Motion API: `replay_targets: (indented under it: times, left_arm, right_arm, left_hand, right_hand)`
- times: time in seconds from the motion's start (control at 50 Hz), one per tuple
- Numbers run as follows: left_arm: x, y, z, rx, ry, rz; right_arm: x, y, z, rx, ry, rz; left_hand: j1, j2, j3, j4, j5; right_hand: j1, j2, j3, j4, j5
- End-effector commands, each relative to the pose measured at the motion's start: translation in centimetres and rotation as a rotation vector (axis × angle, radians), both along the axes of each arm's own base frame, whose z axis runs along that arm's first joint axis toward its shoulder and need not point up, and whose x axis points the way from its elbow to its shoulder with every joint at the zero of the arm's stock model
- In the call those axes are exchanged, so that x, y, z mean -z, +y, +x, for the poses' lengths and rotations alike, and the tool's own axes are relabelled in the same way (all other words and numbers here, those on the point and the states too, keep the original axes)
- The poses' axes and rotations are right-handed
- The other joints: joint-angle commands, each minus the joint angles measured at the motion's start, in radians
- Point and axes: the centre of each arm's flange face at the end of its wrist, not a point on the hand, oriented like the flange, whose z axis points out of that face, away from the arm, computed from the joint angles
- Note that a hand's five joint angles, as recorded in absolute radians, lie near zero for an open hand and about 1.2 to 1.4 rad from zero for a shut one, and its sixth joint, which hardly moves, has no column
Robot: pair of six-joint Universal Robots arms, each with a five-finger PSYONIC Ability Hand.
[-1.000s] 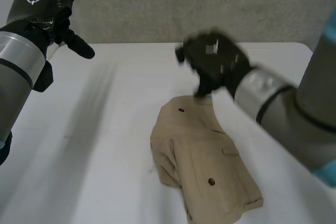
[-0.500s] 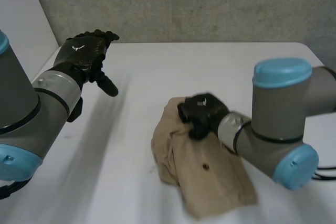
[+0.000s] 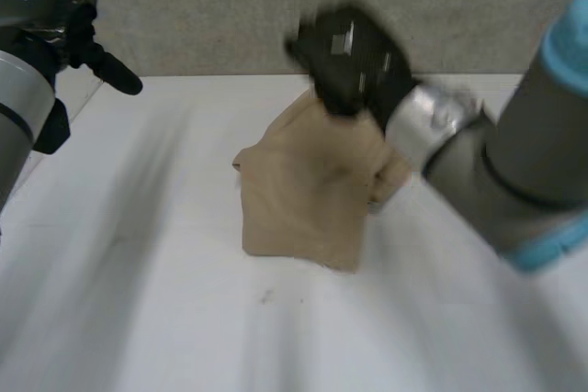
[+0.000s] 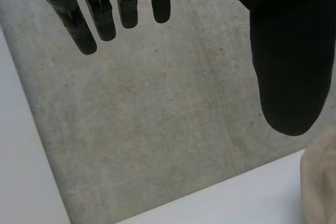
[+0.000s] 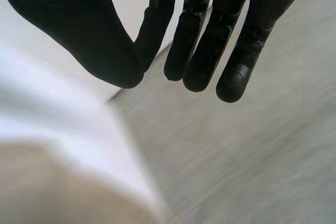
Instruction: Fold the shorts.
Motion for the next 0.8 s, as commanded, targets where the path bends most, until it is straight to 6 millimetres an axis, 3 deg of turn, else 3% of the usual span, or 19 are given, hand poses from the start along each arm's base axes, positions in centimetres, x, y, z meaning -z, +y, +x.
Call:
replay_targets:
  times: [0.02, 0.06, 0.12, 0.14, 0.2, 0.22, 0.3, 0.34, 0.44, 0.64, 0.8]
  left_arm:
    - [1.2, 0.3, 0.4, -0.004, -0.019, 0.034]
    - [2.5, 0.3, 0.4, -0.002, -0.032, 0.073]
    - [4.2, 0.4, -0.1, 0.012, -0.048, 0.125]
    - [5.8, 0.3, -0.6, 0.026, -0.063, 0.173]
    - [7.9, 0.9, -2.2, 0.077, -0.078, 0.237]
    - [9.0, 1.8, -3.7, 0.125, -0.079, 0.271]
    - [10.8, 3.9, -6.2, 0.215, -0.063, 0.337]
    - [11.6, 4.4, -6.9, 0.239, -0.055, 0.364]
    - [13.1, 5.2, -9.2, 0.296, -0.023, 0.417]
    - [17.1, 6.2, -14.8, 0.29, -0.029, 0.449]
    - [20.2, 5.1, -18.0, 0.298, -0.019, 0.417]
  right_arm:
    - [7.5, 4.3, -3.0, -0.04, 0.373, 0.131]
    - [8.0, 4.4, -3.3, -0.021, 0.373, 0.166]
    - [7.9, 3.7, -3.5, 0.04, 0.314, 0.227]
    - [7.8, 3.4, -3.6, 0.061, 0.292, 0.239]
    - [7.5, 1.0, -4.5, 0.171, 0.18, 0.271]
    - [7.4, 0.3, -4.9, 0.205, 0.15, 0.278]
    - [7.2, -2.8, -6.5, 0.303, 0.037, 0.288]
    - [7.4, -3.9, -7.0, 0.327, 0.015, 0.291]
    - [9.3, -8.8, -9.5, 0.431, -0.008, 0.32]
    - [14.1, -13.4, -8.8, 0.34, -0.08, 0.47]
    - [15.5, -15.9, -8.2, 0.336, -0.1, 0.454]
  left_hand:
    - [0.007, 0.006, -0.007, 0.002, -0.019]
    - [0.007, 0.006, -0.007, 0.002, -0.019]
    - [0.007, 0.006, -0.007, 0.002, -0.019]
    - [0.007, 0.006, -0.007, 0.002, -0.019]
    - [0.01, 0.009, -0.004, 0.005, -0.016]
    - [0.016, 0.015, 0.002, 0.01, -0.011]
    - [0.045, 0.044, 0.031, 0.04, 0.019]
    - [0.054, 0.053, 0.04, 0.049, 0.028]
    - [0.054, 0.053, 0.04, 0.049, 0.028]
    - [0.051, 0.05, 0.037, 0.046, 0.025]
    - [0.139, 0.138, 0.125, 0.133, 0.112]
  right_hand:
    - [0.397, 0.214, 0.216, 0.205, 0.226]
    - [0.307, 0.125, 0.126, 0.116, 0.137]
    - [-0.421, -0.603, -0.602, -0.613, -0.592]
    - [-0.459, -0.641, -0.64, -0.651, -0.63]
    - [-0.515, -0.697, -0.696, -0.707, -0.685]
    - [-0.533, -0.715, -0.714, -0.724, -0.703]
    - [-0.536, -0.718, -0.717, -0.728, -0.706]
    - [-0.536, -0.718, -0.717, -0.728, -0.706]
    - [-0.536, -0.718, -0.717, -0.728, -0.706]
    - [-0.536, -0.718, -0.717, -0.728, -0.706]
    - [-0.53, -0.712, -0.711, -0.722, -0.7]
